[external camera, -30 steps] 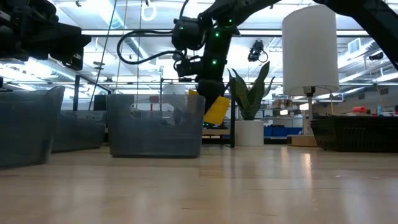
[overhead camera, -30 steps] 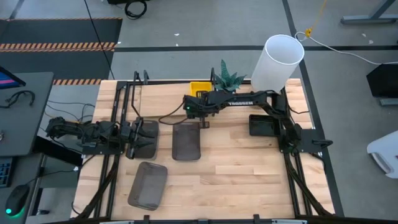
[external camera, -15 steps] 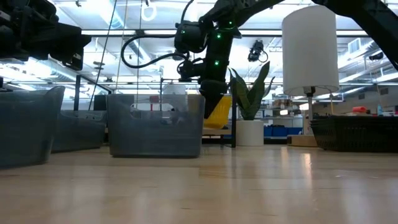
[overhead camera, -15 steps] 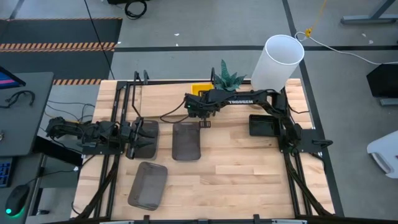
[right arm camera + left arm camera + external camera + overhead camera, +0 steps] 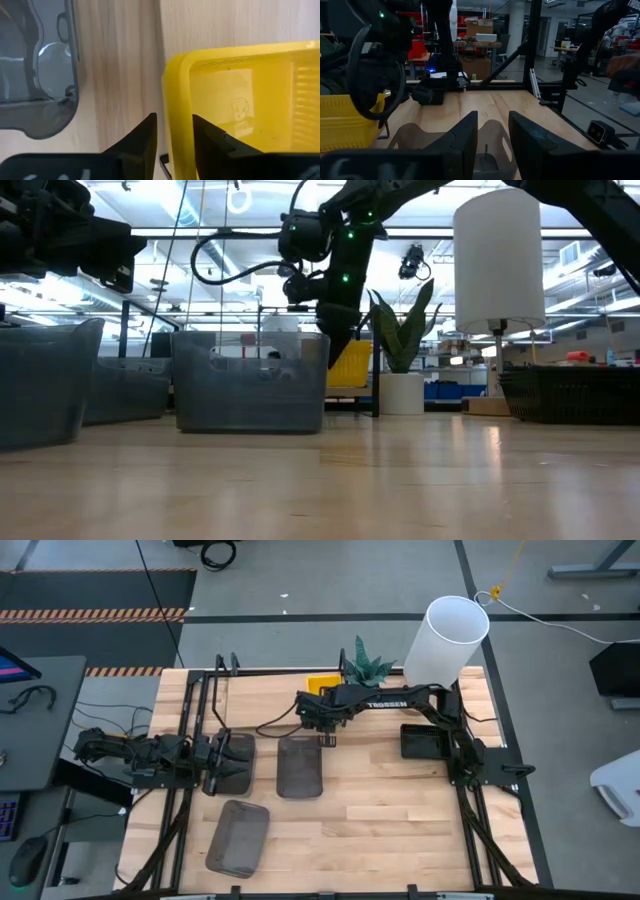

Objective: Stack baskets on shelf by color
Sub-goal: Put the yellow bins on the shelf, then stack the top left gray bin on the top of the top gray bin

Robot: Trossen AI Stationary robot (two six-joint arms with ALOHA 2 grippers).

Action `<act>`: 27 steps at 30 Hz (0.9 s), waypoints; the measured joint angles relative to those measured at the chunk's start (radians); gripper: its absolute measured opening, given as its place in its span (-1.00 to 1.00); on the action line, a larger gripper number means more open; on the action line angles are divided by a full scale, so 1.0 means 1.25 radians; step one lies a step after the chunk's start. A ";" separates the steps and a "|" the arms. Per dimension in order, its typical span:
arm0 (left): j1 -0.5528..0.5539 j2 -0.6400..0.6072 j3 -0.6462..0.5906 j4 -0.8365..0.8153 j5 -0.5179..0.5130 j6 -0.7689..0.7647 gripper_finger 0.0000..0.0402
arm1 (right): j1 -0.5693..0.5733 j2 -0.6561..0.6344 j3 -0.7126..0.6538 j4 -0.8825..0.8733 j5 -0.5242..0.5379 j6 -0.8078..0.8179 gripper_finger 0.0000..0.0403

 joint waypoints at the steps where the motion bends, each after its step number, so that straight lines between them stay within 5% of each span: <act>1: 0.000 0.000 0.000 0.000 0.000 0.000 -0.42 | 0.000 0.000 0.007 -0.001 0.000 0.004 -0.42; 20: 0.000 0.000 0.000 0.000 0.000 0.000 -0.42 | 0.138 -0.003 0.160 -0.051 0.041 0.012 -0.29; 27: 0.000 0.000 0.000 0.001 0.000 0.000 -0.42 | 0.228 -0.065 0.160 -0.133 0.069 0.132 -0.30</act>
